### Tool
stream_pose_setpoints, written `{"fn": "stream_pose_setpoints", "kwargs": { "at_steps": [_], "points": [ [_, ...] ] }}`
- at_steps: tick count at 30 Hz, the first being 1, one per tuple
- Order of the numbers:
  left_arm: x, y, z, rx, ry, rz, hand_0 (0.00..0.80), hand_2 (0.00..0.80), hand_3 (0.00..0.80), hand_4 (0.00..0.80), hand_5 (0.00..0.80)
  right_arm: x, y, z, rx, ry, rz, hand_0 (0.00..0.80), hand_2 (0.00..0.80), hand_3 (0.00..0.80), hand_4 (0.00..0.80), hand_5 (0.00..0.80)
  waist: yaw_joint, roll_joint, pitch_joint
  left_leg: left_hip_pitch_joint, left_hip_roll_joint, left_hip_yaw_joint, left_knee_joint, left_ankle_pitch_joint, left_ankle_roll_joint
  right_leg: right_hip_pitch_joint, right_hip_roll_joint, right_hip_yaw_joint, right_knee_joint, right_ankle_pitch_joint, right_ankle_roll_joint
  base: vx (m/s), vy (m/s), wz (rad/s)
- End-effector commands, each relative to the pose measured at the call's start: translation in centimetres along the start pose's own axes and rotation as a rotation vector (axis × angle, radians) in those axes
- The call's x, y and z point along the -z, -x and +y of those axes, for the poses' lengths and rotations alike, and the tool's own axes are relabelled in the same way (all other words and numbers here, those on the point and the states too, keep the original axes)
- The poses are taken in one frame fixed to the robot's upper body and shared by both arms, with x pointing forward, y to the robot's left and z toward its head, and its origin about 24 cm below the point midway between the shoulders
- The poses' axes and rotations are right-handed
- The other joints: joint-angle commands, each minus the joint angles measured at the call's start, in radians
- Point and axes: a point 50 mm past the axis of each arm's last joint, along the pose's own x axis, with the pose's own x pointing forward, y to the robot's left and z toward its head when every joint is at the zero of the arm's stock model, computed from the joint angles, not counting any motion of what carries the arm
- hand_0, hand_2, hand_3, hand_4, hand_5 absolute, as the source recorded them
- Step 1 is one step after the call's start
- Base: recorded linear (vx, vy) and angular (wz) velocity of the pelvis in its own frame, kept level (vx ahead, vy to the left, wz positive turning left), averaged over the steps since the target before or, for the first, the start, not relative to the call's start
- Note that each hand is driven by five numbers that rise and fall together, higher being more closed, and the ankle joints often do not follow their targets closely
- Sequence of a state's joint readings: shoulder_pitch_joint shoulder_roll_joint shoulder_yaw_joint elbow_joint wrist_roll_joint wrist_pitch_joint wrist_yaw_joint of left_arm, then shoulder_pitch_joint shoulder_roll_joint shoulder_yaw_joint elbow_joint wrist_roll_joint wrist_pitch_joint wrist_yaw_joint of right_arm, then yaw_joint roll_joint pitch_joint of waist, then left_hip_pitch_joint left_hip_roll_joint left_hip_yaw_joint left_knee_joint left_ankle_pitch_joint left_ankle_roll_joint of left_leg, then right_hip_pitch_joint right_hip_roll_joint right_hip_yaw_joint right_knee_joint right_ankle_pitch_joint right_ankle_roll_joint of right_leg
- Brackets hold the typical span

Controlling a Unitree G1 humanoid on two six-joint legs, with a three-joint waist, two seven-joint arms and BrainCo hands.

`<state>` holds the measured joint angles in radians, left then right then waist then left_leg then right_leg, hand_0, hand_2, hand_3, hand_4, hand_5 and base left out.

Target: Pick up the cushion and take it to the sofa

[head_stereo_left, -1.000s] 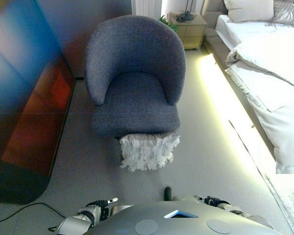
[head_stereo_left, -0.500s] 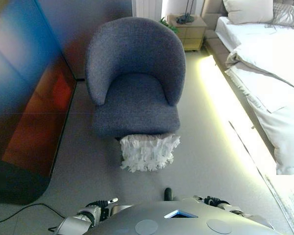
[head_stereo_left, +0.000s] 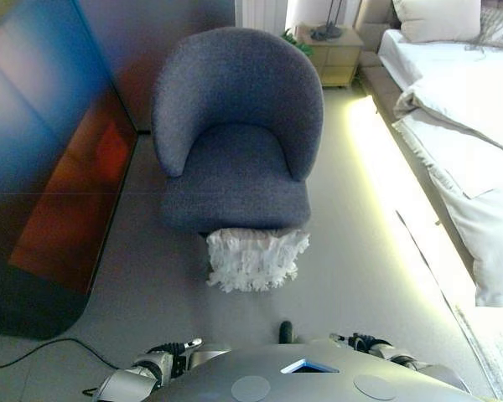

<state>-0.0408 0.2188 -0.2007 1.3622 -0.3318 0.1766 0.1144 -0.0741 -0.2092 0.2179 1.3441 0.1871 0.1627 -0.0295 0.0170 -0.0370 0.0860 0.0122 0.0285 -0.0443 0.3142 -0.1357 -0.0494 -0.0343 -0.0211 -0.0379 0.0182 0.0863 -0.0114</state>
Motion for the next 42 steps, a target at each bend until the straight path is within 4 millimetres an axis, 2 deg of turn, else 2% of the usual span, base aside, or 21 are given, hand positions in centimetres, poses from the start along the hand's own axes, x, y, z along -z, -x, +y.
{"fn": "stream_pose_setpoints", "kwargs": {
  "at_steps": [1,4,6,7,9,14,15,17,19,21,22,25,26,28,29,31,32,34,36,38,42],
  "points": [
    [0.4,0.1,-1.4,0.057,0.047,0.021,0.0,0.0,0.0,0.0,0.0,-0.6,0.1,-1.1,0.029,0.042,0.001,0.0,0.0,0.0,0.0,0.0,0.021,-0.038,0.066,-0.243,-0.076,0.056,0.252,0.125,0.113,0.115,0.065,0.048,0.04,-0.097,-0.055,0.103,-0.06,-0.08],
    [1.3,0.0,-1.1,0.049,0.062,0.047,0.0,0.0,0.0,0.0,0.0,-0.2,0.0,-1.1,0.032,0.014,0.006,0.0,0.0,0.0,0.0,0.0,0.041,-0.011,0.075,-0.268,-0.09,0.048,0.086,0.221,0.082,0.159,0.107,0.08,0.049,-0.133,-0.053,0.255,0.004,-0.27],
    [2.1,0.0,-1.1,0.041,0.061,0.061,0.0,0.0,0.0,0.0,0.0,0.4,0.0,-1.4,0.041,0.002,0.021,0.0,0.0,0.0,0.0,0.0,0.055,0.019,0.069,-0.282,-0.084,0.07,-0.145,0.306,0.046,0.209,0.138,0.087,0.036,-0.155,-0.052,0.377,0.029,-0.44],
    [2.3,0.0,-1.1,0.04,0.06,0.063,0.0,0.0,0.0,0.0,0.0,0.6,0.0,-1.4,0.042,-0.002,0.026,0.0,0.0,0.0,0.0,0.0,0.059,0.025,0.067,-0.283,-0.082,0.071,-0.19,0.329,0.036,0.222,0.144,0.086,0.033,-0.16,-0.052,0.463,0.041,0.09],
    [3.1,0.0,-0.9,0.04,0.039,0.081,0.0,0.0,0.0,0.0,0.0,1.4,0.0,-1.8,0.041,-0.035,0.054,0.0,0.0,0.0,0.0,0.0,0.085,0.039,0.058,-0.299,-0.089,0.039,-0.385,0.398,0.007,0.298,0.159,0.108,0.027,-0.201,-0.05,0.588,0.054,0.54],
    [4.1,0.0,-1.1,0.064,0.039,0.109,0.0,0.0,0.0,0.0,0.0,2.1,0.1,-2.2,0.055,-0.034,0.095,0.0,0.0,0.0,0.0,0.0,0.093,0.053,0.043,-0.321,-0.06,-0.009,-0.401,0.423,-0.007,0.345,0.153,0.143,0.075,-0.284,-0.052,0.599,0.113,0.25],
    [4.1,0.0,-1.2,0.071,0.047,0.113,0.0,0.0,0.0,0.0,0.0,2.1,0.1,-2.2,0.062,-0.038,0.096,0.0,0.0,0.0,0.0,0.0,0.088,0.049,0.04,-0.308,-0.052,-0.005,-0.388,0.365,0.012,0.34,0.133,0.139,0.101,-0.296,-0.043,0.592,0.179,-0.1],
    [3.7,0.0,-1.0,0.073,0.055,0.111,0.0,0.0,0.0,0.0,0.0,1.8,0.1,-2.1,0.074,-0.073,0.091,0.0,0.0,0.0,0.0,0.0,0.07,0.047,0.038,-0.301,-0.024,0.073,-0.351,0.317,0.026,0.331,0.11,0.11,0.164,-0.331,-0.03,0.62,0.193,-0.35],
    [3.4,-0.1,-0.6,0.065,0.03,0.092,0.0,0.0,0.0,0.0,0.0,2.2,0.0,-1.9,0.061,-0.096,0.094,0.0,0.0,0.0,0.0,0.0,0.066,0.037,0.032,-0.306,-0.029,0.075,-0.294,0.306,0.029,0.339,0.092,0.092,0.222,-0.332,-0.016,0.72,0.154,-0.18],
    [2.9,-0.1,-0.1,0.056,0.03,0.073,0.0,0.0,0.0,0.0,0.0,2.7,0.0,-1.5,0.045,-0.095,0.096,0.0,0.0,0.0,0.0,0.0,0.068,0.013,0.013,-0.295,-0.05,0.076,-0.218,0.285,0.052,0.34,0.057,0.064,0.3,-0.251,0.024,0.821,0.158,-0.21],
    [2.5,-0.1,0.2,0.046,0.034,0.064,0.0,0.0,0.0,0.0,0.0,2.8,0.0,-1.3,0.038,-0.095,0.091,0.0,0.0,0.0,0.0,0.0,0.072,-0.002,0.001,-0.284,-0.073,0.066,-0.206,0.269,0.069,0.336,0.036,0.055,0.353,-0.187,0.055,0.653,0.133,-0.54],
    [1.3,-0.1,1.1,0.017,0.018,0.039,0.0,0.0,0.0,0.0,0.0,1.7,0.0,-1.0,0.026,-0.088,0.047,0.0,0.0,0.0,0.0,0.0,0.08,-0.012,-0.022,-0.239,-0.1,0.04,-0.214,0.235,0.109,0.259,-0.004,0.012,0.526,-0.056,0.122,0.53,0.107,-0.52],
    [0.9,-0.1,1.3,0.008,0.019,0.029,0.0,0.0,0.0,0.0,0.0,1.1,0.0,-0.9,0.025,-0.091,0.029,0.0,0.0,0.0,0.0,0.0,0.076,-0.007,-0.024,-0.216,-0.099,0.039,-0.22,0.224,0.118,0.207,-0.017,0.0,0.564,-0.034,0.125,0.439,0.074,-0.52],
    [-0.5,0.0,1.5,0.01,0.008,0.001,0.0,0.0,0.0,0.0,0.0,0.1,0.0,-0.7,0.023,-0.105,0.007,0.0,0.0,0.0,0.0,0.0,0.059,-0.002,-0.017,-0.179,-0.102,0.034,-0.242,0.22,0.127,0.133,-0.001,-0.002,0.516,-0.055,0.116,0.338,-0.007,-0.44],
    [-1.1,0.0,1.5,0.015,0.004,-0.01,0.0,0.0,0.0,0.0,0.0,-0.1,0.0,-0.6,0.021,-0.108,-0.002,0.0,0.0,0.0,0.0,0.0,0.052,-0.004,-0.008,-0.158,-0.106,0.04,-0.251,0.22,0.126,0.112,-0.006,-0.032,0.441,-0.066,0.11,0.296,-0.064,0.01],
    [-2.2,0.1,1.2,0.023,0.005,-0.03,0.0,0.0,0.0,0.0,0.0,-0.8,0.0,-0.4,0.02,-0.094,-0.017,0.0,0.0,0.0,0.0,0.0,0.041,0.015,0.005,-0.096,-0.088,0.047,-0.282,0.217,0.113,0.035,-0.037,-0.109,0.314,-0.069,0.1,0.245,-0.098,0.14],
    [-2.6,0.2,0.9,0.032,0.001,-0.035,0.0,0.0,0.0,0.0,0.0,-1.2,0.1,-0.5,0.026,-0.082,-0.031,0.0,0.0,0.0,0.0,0.0,0.025,0.029,0.023,-0.039,-0.075,0.034,-0.309,0.212,0.105,-0.005,-0.045,-0.112,0.241,-0.07,0.087,0.218,-0.124,-0.06],
    [-2.9,0.3,0.5,0.036,0.002,-0.045,0.0,0.0,0.0,0.0,0.0,-1.3,0.1,-0.8,0.034,-0.082,-0.047,0.0,0.0,0.0,0.0,0.0,-0.012,0.044,0.036,0.01,-0.063,0.013,-0.337,0.188,0.105,-0.067,-0.051,-0.047,0.13,-0.036,0.08,0.205,-0.136,-0.06],
    [-2.9,0.3,0.4,0.035,0.019,-0.051,0.0,0.0,0.0,0.0,0.0,-1.1,0.1,-1.0,0.034,-0.081,-0.051,0.0,0.0,0.0,0.0,0.0,-0.045,0.048,0.047,0.047,-0.051,0.005,-0.351,0.163,0.108,-0.103,-0.044,0.025,0.122,-0.002,0.085,0.172,-0.167,0.17],
    [-3.0,0.3,0.2,0.031,0.057,-0.055,0.0,0.0,0.0,0.0,0.0,-0.4,0.0,-1.0,0.028,-0.068,-0.037,0.0,0.0,0.0,0.0,0.0,-0.047,0.039,0.041,0.053,-0.046,-0.003,-0.353,0.154,0.098,-0.045,-0.032,0.032,0.056,-0.023,0.068,0.179,-0.217,0.45],
    [-2.0,0.2,-0.5,0.04,0.019,-0.043,0.0,0.0,0.0,0.0,0.0,0.1,0.0,-1.1,0.032,-0.052,-0.024,0.0,0.0,0.0,0.0,0.0,-0.023,0.012,0.017,0.04,-0.031,0.01,-0.313,0.15,0.069,0.055,-0.029,-0.007,-0.032,-0.016,0.054,0.169,-0.206,0.53]
  ]
}}
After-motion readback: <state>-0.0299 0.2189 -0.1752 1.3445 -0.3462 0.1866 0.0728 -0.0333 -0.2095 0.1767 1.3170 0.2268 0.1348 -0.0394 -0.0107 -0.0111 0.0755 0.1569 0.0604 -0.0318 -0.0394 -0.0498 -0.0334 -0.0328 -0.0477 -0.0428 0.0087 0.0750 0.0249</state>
